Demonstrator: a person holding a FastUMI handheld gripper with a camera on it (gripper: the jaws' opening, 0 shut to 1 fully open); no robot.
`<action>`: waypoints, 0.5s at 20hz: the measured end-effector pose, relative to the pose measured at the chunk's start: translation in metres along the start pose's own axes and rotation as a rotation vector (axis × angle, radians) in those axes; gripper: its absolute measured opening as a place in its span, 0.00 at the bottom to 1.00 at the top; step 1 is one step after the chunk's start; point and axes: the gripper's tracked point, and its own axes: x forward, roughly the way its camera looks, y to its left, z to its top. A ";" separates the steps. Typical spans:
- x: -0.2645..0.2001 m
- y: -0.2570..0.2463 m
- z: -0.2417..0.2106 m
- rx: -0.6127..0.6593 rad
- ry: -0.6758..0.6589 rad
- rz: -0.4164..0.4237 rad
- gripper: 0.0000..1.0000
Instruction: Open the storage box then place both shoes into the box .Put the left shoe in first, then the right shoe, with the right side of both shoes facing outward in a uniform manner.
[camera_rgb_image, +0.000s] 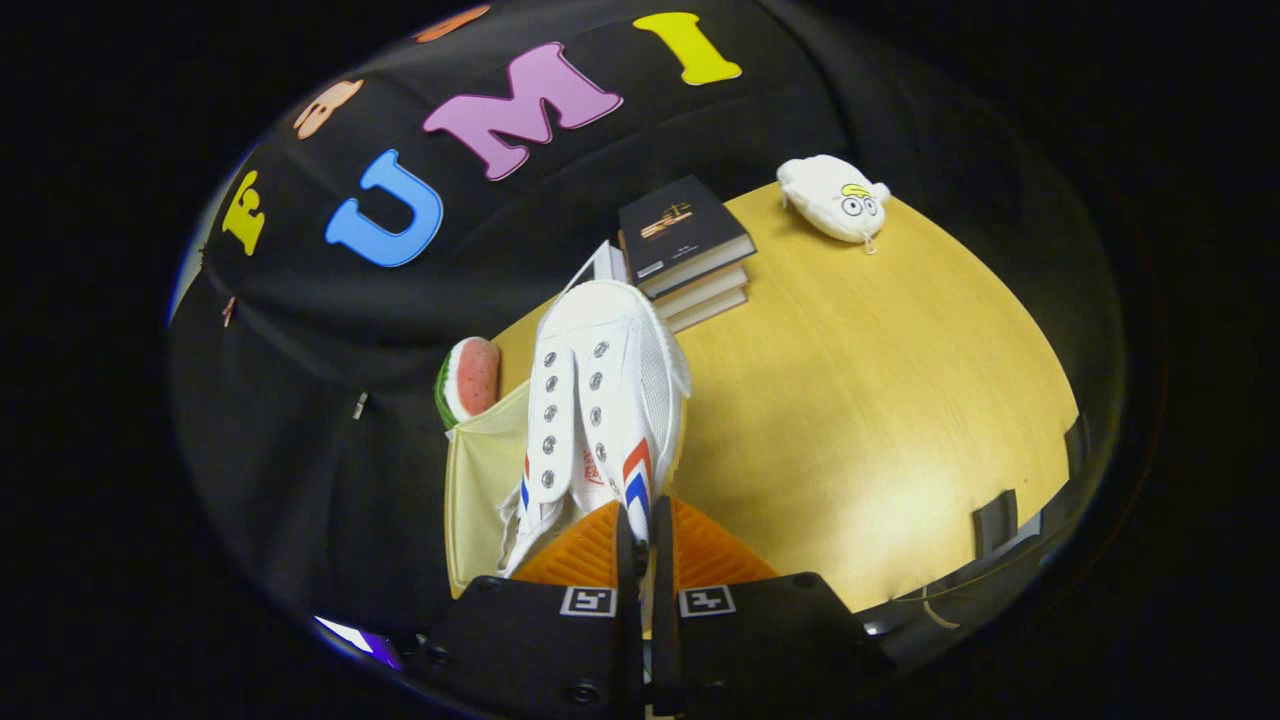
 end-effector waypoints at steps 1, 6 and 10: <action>0.004 0.014 -0.004 -0.004 0.010 0.018 0.08; 0.029 0.070 -0.029 -0.016 0.074 0.068 0.08; 0.052 0.089 -0.040 -0.041 0.109 0.048 0.08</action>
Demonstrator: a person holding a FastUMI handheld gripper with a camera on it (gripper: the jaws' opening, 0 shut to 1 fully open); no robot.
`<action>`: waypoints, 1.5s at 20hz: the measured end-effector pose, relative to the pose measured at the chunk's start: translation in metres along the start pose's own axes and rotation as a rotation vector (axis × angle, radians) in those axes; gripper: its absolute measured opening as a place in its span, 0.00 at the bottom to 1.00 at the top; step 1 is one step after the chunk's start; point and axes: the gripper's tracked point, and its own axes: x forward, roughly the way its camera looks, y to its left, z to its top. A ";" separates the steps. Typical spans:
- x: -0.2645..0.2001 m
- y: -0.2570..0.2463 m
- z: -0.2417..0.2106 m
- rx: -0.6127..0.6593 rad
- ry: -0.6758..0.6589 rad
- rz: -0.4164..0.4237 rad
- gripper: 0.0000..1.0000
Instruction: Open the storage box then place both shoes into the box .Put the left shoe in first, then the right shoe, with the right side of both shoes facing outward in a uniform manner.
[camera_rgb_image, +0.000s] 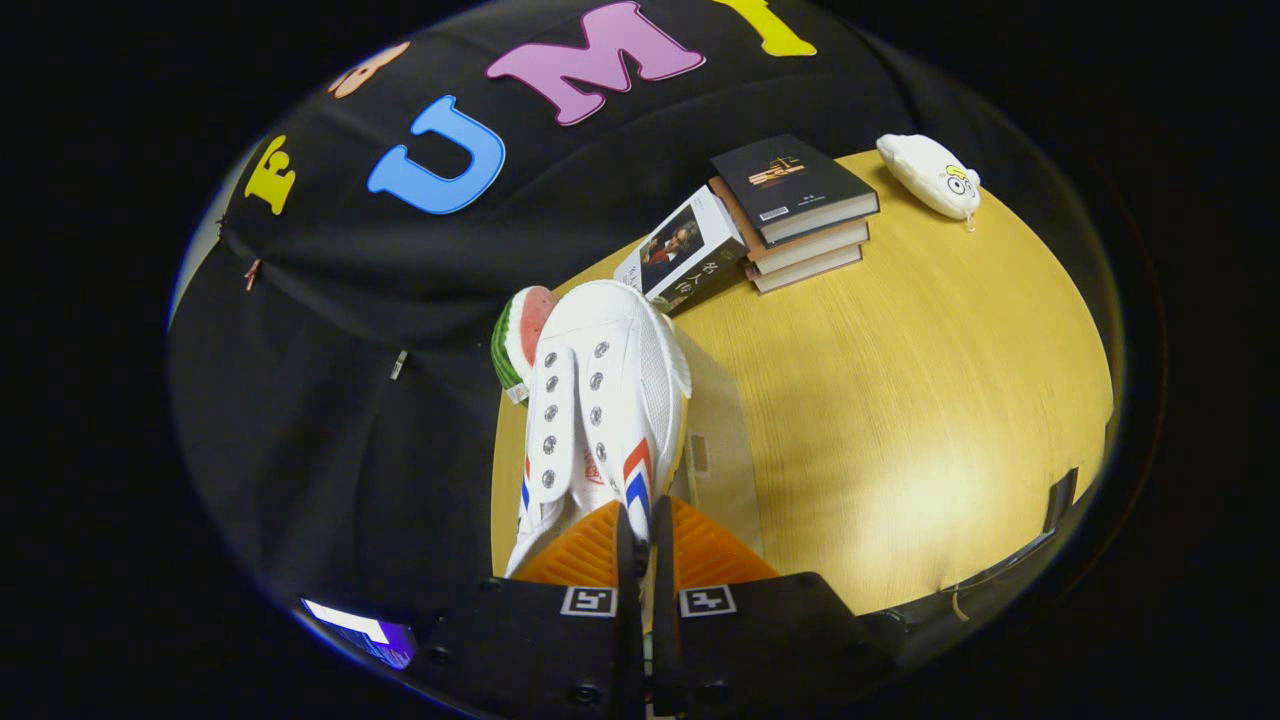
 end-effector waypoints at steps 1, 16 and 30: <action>0.005 0.003 -0.001 0.005 0.009 -0.006 0.08; 0.006 0.057 0.041 -0.005 -0.093 0.085 0.98; -0.150 0.031 0.125 -0.279 -0.617 -0.073 0.99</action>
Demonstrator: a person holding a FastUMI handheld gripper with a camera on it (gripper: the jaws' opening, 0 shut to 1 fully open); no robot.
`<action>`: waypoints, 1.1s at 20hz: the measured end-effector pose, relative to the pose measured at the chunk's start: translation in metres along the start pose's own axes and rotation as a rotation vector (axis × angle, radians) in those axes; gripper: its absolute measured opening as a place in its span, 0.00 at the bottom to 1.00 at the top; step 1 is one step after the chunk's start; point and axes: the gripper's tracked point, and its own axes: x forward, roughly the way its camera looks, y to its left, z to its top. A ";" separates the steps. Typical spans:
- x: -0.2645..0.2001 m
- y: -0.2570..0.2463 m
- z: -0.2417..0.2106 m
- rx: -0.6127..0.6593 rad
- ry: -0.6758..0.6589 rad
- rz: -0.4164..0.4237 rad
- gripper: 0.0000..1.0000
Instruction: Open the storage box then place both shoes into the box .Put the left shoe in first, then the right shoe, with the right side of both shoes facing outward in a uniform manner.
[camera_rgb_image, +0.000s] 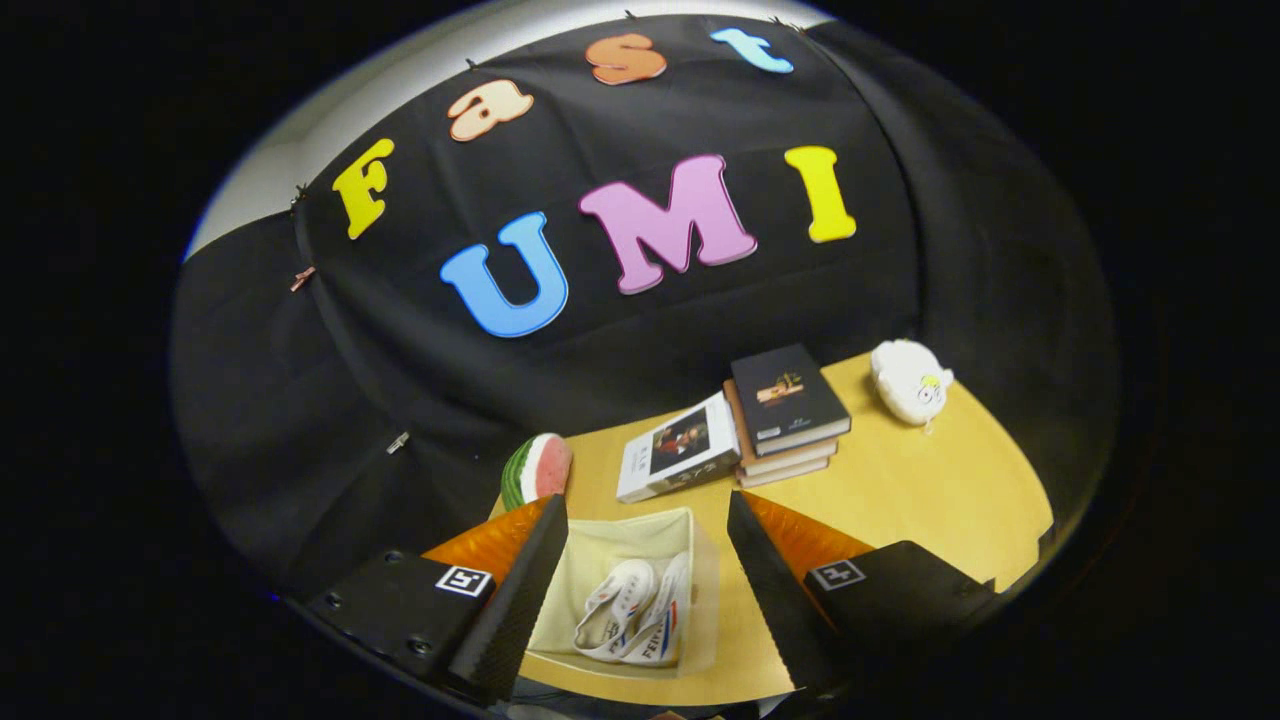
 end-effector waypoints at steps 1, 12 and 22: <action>-0.010 -0.008 0.013 -0.031 -0.046 -0.019 0.99; -0.066 -0.083 0.096 -0.235 -0.411 -0.090 0.98; -0.054 -0.116 0.031 -0.396 -0.315 0.086 0.98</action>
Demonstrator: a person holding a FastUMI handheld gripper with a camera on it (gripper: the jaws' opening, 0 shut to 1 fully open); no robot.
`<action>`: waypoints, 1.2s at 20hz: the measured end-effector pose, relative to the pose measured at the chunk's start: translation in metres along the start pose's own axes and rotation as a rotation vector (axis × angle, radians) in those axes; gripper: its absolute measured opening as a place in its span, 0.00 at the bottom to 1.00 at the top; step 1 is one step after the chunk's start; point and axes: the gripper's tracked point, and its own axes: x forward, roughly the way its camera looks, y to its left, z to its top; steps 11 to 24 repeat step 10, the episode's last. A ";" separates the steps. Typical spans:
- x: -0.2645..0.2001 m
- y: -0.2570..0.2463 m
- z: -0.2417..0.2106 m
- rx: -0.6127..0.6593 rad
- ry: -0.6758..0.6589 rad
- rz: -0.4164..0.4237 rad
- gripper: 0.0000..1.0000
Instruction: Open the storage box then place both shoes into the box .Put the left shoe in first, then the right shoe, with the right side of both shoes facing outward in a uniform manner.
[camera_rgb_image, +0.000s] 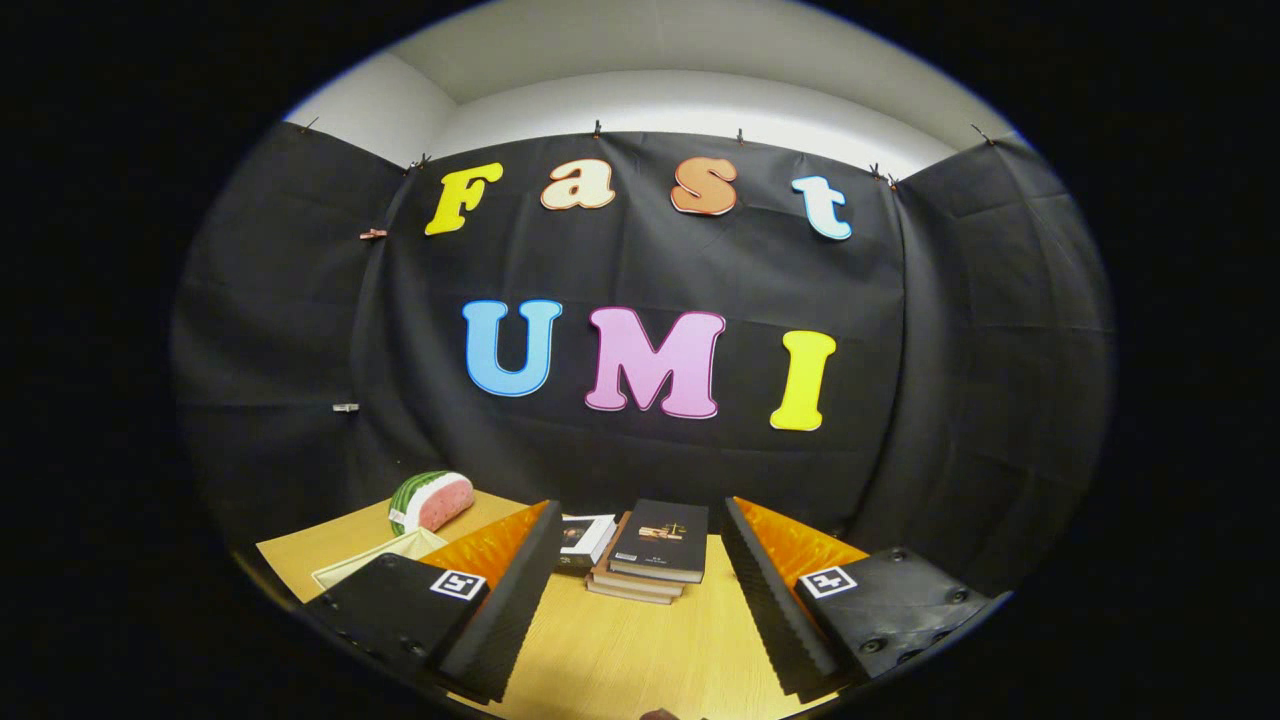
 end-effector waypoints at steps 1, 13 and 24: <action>-0.001 -0.007 -0.009 -0.010 0.010 -0.007 0.99; 0.002 -0.013 -0.050 0.087 0.074 -0.028 0.98; 0.002 -0.013 -0.050 0.087 0.074 -0.028 0.98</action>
